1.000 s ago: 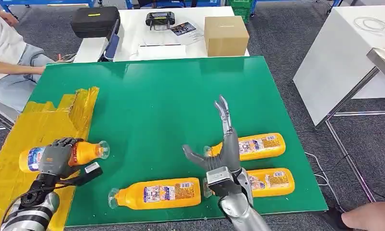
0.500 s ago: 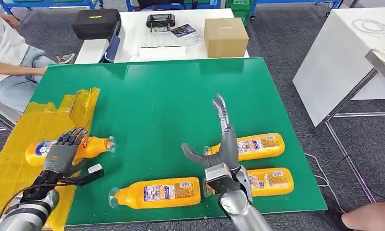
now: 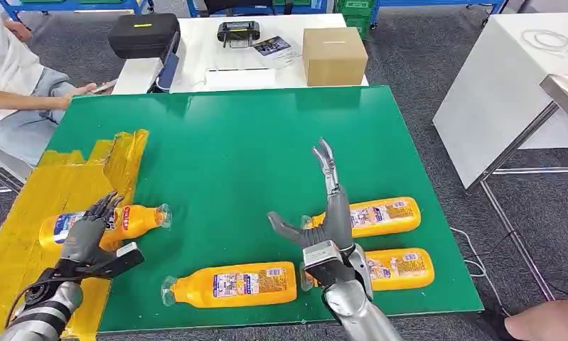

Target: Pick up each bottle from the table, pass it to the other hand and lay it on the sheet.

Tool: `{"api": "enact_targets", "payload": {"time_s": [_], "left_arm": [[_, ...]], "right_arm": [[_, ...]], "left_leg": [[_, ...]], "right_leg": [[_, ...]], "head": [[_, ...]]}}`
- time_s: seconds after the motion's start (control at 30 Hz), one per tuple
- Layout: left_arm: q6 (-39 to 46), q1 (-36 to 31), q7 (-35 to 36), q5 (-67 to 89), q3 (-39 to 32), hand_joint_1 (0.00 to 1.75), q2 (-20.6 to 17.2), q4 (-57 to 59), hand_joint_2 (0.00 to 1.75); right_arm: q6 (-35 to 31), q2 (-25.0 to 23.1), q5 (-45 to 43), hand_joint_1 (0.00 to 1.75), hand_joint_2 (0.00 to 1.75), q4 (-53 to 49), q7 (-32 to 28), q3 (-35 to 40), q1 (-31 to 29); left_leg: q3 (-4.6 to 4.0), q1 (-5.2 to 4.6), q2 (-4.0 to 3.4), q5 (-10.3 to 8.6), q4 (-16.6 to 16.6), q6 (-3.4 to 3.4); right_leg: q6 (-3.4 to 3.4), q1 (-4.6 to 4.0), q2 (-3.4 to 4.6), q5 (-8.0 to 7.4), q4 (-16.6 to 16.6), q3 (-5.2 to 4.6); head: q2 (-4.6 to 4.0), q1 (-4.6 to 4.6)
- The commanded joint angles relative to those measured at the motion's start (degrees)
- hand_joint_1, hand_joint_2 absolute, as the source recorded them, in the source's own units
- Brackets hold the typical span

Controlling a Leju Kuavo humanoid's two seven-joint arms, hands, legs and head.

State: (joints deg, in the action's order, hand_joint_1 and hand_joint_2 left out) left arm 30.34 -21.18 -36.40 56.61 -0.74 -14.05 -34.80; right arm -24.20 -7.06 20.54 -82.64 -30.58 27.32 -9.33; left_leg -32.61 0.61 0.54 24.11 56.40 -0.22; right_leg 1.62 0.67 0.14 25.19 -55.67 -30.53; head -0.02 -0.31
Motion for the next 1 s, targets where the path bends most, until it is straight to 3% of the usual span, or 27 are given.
{"api": "enact_targets", "payload": {"time_s": [0.03,0.13,0.23,0.3,0.37,0.4,0.47,0.6,0.7,0.83,1.0], "left_arm": [[-14.82,11.91,-3.60,-40.52,-3.56,0.00,1.88,-31.93,1.75],[-21.09,15.58,-3.60,-49.48,-9.69,0.00,3.03,-41.76,1.75],[-27.93,16.71,-3.60,-52.68,-17.37,0.00,6.69,-47.04,1.75],[-34.53,16.00,-3.60,-55.28,-23.02,0.00,10.56,-49.40,1.75],[-34.53,16.00,-3.60,-55.28,-23.02,0.00,10.56,-49.40,1.75],[-40.84,14.28,-3.60,-57.56,-27.06,0.00,14.20,-50.24,1.75],[-43.97,12.17,-3.60,-56.47,-28.29,0.00,15.93,-48.22,1.75],[-43.12,10.15,-3.60,-54.04,-25.63,0.00,15.92,-45.18,1.75],[-37.95,9.98,-3.60,-50.09,-16.42,0.00,14.40,-43.61,1.75],[-31.54,9.81,-3.60,-45.87,-5.93,0.00,13.96,-43.30,1.75],[-30.37,9.84,-3.60,-45.43,-1.89,0.00,13.67,-44.46,1.75]], "right_arm": [[2.57,0.60,0.91,0.00,1.75,2.29,0.68,-0.22,-0.94],[4.68,1.60,4.80,0.00,1.75,0.90,2.57,2.03,-0.57],[8.07,2.79,9.39,0.00,1.75,1.70,5.92,5.04,-1.40],[11.07,3.39,11.59,0.00,1.75,3.25,7.11,7.53,-2.50],[11.07,3.39,11.59,0.00,1.75,3.25,7.11,7.53,-2.50],[14.05,3.54,12.21,0.00,1.75,4.79,6.92,10.00,-3.65],[16.77,3.52,12.81,0.00,1.75,6.30,7.14,12.51,-4.97],[18.64,3.46,12.93,0.00,1.75,8.80,7.59,14.92,-6.33],[23.45,3.54,10.52,0.00,1.75,13.07,7.40,18.23,-7.95],[23.47,1.38,11.96,0.00,1.75,19.72,8.01,22.47,-10.62],[23.33,0.70,12.81,0.00,1.75,22.68,8.55,23.96,-11.57]], "left_leg": [[-0.01,0.04,-0.06,0.05,0.01,0.03],[-0.15,0.14,-0.21,0.17,0.15,0.04],[-0.25,0.09,-0.20,0.13,0.09,0.04],[-0.26,0.10,-0.22,0.15,0.08,0.05],[-0.33,0.04,-0.17,0.06,0.03,0.03],[-0.29,0.07,-0.19,0.12,0.06,0.06],[-0.37,0.04,-0.13,0.06,0.03,0.03],[-0.30,0.05,-0.05,0.04,0.00,0.05],[-0.31,0.06,0.02,0.01,-0.03,0.04],[-0.30,0.01,0.14,-0.02,-0.04,0.04],[-0.32,0.05,0.08,0.03,0.00,0.04]], "right_leg": [[-0.03,-0.05,0.00,0.02,0.05,0.00],[-0.05,-0.15,0.12,0.06,0.02,-0.15],[-0.03,-0.10,0.09,0.05,0.03,-0.27],[-0.03,-0.11,0.14,0.05,0.06,-0.28],[-0.01,-0.04,0.09,0.00,0.04,-0.38],[-0.02,-0.09,0.10,0.04,0.06,-0.30],[-0.01,-0.05,0.08,0.01,0.04,-0.37],[-0.03,-0.07,-0.01,0.01,0.11,-0.27],[-0.04,-0.07,-0.09,0.01,0.11,-0.26],[-0.03,-0.02,-0.19,0.04,0.09,-0.27],[-0.03,-0.06,-0.13,0.04,0.09,-0.26]], "head": [[0.00,0.02],[0.00,0.04],[0.00,0.04],[0.00,0.02],[0.00,0.00],[0.00,0.02],[0.00,0.00],[0.00,0.04],[0.00,0.02],[0.00,0.00],[0.00,0.02]]}}
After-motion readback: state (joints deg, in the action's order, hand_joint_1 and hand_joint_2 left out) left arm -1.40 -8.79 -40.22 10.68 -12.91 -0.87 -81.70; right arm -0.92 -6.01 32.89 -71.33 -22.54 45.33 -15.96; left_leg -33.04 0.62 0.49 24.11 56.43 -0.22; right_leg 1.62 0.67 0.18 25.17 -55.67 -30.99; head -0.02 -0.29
